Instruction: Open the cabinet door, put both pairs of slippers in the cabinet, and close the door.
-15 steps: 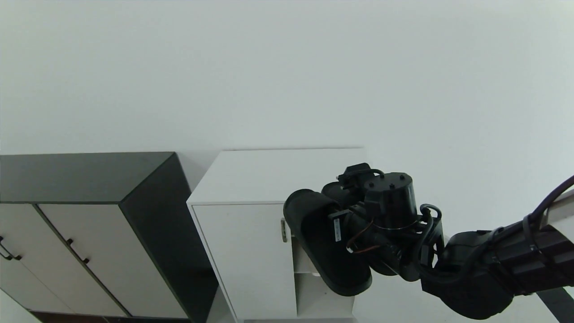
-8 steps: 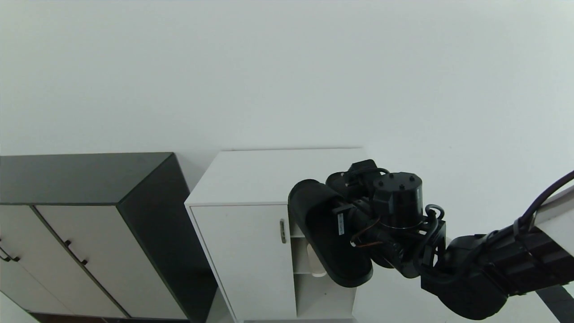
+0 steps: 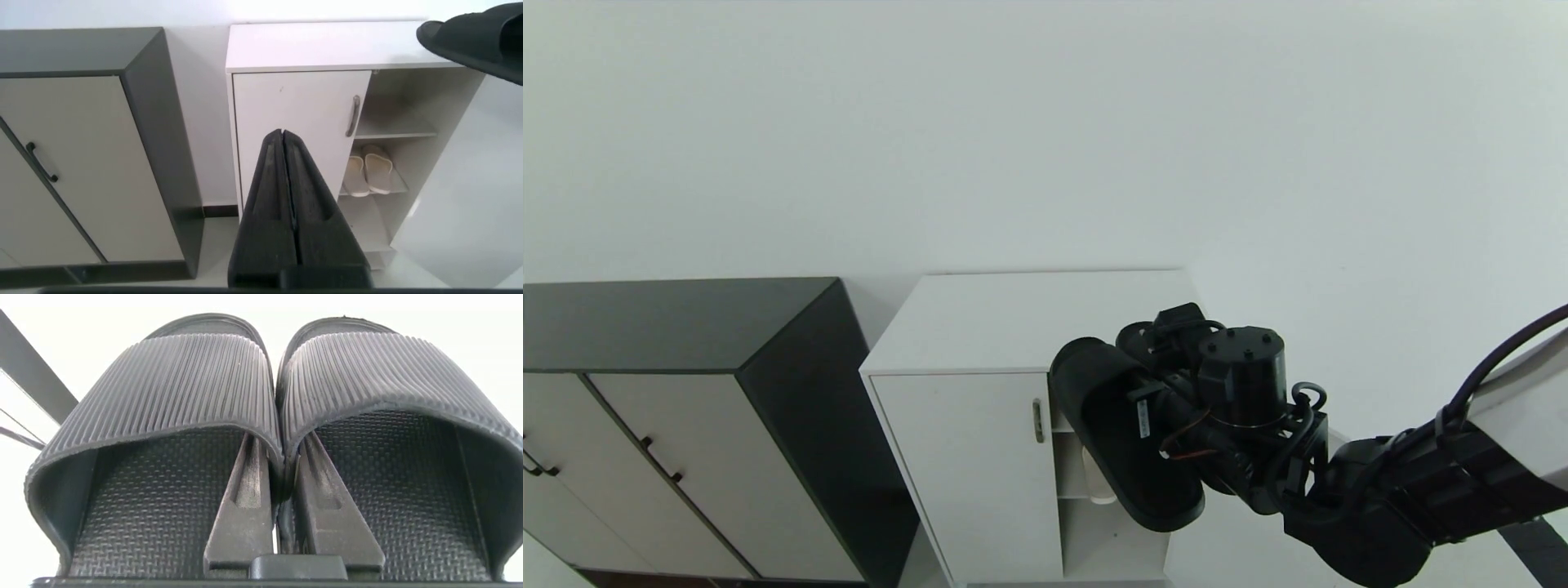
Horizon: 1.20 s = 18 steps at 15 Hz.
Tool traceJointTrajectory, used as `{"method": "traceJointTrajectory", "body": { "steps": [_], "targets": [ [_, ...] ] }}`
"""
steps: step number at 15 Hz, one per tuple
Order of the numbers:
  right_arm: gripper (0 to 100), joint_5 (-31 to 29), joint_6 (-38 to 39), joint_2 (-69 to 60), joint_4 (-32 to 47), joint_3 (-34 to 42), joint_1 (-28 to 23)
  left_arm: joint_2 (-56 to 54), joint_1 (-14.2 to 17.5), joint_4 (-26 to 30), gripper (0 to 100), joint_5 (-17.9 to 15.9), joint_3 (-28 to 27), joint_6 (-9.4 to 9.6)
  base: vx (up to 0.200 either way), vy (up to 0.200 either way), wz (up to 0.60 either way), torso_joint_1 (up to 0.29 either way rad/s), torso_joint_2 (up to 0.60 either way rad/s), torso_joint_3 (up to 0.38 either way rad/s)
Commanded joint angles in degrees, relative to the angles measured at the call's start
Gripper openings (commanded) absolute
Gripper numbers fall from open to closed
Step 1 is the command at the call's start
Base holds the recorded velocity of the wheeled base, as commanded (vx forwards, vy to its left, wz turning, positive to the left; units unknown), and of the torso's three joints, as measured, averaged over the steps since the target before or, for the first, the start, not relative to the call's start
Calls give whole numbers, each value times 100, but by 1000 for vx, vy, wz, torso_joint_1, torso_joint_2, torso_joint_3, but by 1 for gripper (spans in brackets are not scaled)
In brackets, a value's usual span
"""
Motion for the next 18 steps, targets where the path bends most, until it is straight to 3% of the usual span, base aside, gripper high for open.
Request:
{"method": "traceJointTrajectory", "body": {
  "steps": [1,11,18],
  "targets": [
    [0,-1,8,7,-2,5,3,4,1,-2,0,2,0,-5,0,0,0,0,0,0],
    [0,-18,8,-99,-2,198,135,4,1,-2,0,2,0,-5,0,0,0,-153,343,189],
    [0,-10,-1,-64,-2,251,135,4,1,-2,0,2,0,-5,0,0,0,-229,537,310]
  ]
}}
